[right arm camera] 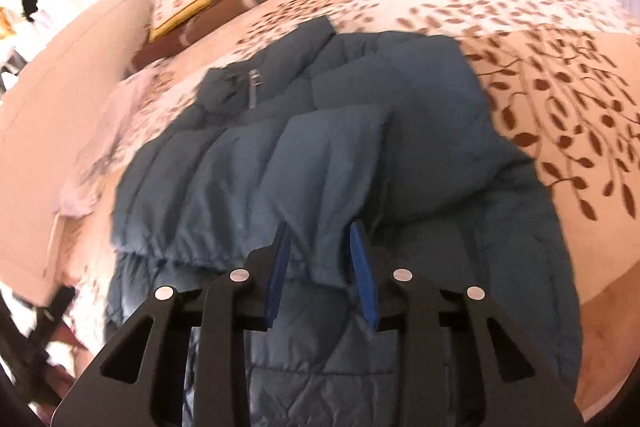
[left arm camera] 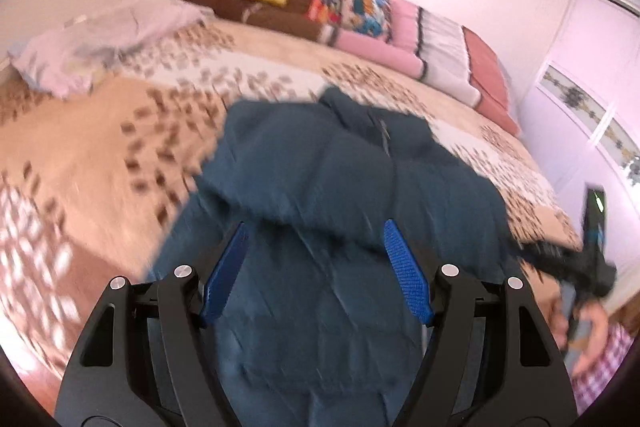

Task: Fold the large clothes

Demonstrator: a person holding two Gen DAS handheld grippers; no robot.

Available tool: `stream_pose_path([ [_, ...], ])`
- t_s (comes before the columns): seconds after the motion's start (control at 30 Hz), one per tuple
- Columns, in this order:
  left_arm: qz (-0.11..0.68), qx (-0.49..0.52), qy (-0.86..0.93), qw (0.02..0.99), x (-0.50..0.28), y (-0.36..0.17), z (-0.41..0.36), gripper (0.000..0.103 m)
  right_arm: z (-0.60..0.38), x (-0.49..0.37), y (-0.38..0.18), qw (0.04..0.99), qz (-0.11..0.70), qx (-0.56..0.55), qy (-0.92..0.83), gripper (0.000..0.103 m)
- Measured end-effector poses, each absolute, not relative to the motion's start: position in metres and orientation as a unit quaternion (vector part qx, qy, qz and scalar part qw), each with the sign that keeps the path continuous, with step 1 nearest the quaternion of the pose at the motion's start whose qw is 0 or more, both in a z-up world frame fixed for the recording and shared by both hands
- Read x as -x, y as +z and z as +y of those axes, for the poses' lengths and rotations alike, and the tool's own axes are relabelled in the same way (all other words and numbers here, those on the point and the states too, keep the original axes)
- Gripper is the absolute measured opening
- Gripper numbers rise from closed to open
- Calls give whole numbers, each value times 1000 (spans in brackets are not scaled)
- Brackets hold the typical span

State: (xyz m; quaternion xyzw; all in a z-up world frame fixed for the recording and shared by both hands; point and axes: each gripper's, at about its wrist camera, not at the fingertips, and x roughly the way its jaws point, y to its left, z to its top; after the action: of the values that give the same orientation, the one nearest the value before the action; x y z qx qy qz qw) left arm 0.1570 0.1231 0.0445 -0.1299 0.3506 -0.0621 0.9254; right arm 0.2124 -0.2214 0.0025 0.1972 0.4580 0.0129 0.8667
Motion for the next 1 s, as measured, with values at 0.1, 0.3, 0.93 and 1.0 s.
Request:
stream_pose_path([
  [0.1,344,107,-42,932,-190,49,124,70,-224,-207,3,866,457,-203,-2,66],
  [0.3,378,72,-14,923,-247,18,109,62,-219,-215,-16,854,483,-194,-4,54],
  [0.93,420,64,-32,905,-241,5,100,65,-237,-199,-9,842,502,-195,37,29],
  [1.0,408,65,-47,909,-221,18,108,68,-244,-179,12,854,486,-179,52,36],
])
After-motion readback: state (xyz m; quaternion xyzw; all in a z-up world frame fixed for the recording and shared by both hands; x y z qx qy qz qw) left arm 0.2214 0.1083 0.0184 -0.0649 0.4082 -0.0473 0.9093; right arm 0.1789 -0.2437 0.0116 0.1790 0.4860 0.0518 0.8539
